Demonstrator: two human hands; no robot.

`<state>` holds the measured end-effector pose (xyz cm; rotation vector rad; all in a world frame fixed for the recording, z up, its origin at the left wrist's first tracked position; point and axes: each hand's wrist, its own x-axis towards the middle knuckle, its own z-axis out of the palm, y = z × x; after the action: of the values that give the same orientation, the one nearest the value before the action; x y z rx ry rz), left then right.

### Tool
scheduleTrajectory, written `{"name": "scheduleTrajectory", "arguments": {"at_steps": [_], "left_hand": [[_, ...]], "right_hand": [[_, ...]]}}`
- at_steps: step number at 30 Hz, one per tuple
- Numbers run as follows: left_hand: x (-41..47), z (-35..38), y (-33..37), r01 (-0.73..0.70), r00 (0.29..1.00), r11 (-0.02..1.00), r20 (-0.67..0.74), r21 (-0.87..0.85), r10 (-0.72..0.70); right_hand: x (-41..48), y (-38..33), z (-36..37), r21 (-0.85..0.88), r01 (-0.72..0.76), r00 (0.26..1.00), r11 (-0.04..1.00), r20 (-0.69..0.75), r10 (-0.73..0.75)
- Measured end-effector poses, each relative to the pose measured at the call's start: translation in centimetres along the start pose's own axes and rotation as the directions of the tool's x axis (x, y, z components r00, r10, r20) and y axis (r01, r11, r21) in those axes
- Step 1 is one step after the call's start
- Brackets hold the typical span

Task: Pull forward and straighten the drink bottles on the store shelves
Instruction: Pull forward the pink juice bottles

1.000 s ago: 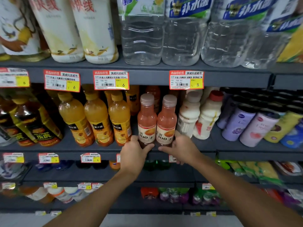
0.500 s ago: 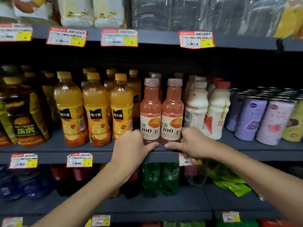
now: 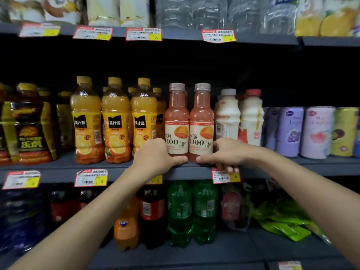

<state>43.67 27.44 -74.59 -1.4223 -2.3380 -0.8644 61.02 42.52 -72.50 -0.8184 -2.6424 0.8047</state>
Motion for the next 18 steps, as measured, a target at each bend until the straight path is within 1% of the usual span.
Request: {"name": "scheduleTrajectory", "arguments": {"at_steps": [2,5,8,10,15,18], "left_hand": [[-0.2,0.2,0.2,0.021,0.999,1.0,-0.03,0.018,-0.021],[-0.5,0.5,0.4,0.03,0.995,0.998,-0.093,0.06,-0.024],[-0.7,0.5,0.5,0.029,0.992,0.995,-0.121,0.093,-0.018],[-0.7,0.3,0.5,0.019,0.994,0.995,-0.113,0.095,-0.008],[-0.4,-0.6,0.4,-0.042,0.998,0.992,-0.035,0.119,0.046],[-0.5,-0.3,0.4,-0.05,0.996,0.987,-0.064,0.151,0.06]], "right_hand": [[-0.1,0.2,0.1,0.022,0.006,1.0,1.0,0.006,-0.007],[-0.1,0.1,0.4,-0.028,0.027,0.999,0.999,-0.017,-0.027],[0.0,0.0,0.5,-0.074,0.038,0.999,0.997,-0.022,-0.04],[-0.1,-0.2,0.6,-0.124,0.04,0.999,0.991,-0.029,-0.044],[-0.5,-0.9,0.5,-0.237,0.034,0.999,0.971,-0.02,-0.039],[-0.6,-1.0,0.4,-0.273,0.025,0.999,0.962,-0.017,-0.03]]}}
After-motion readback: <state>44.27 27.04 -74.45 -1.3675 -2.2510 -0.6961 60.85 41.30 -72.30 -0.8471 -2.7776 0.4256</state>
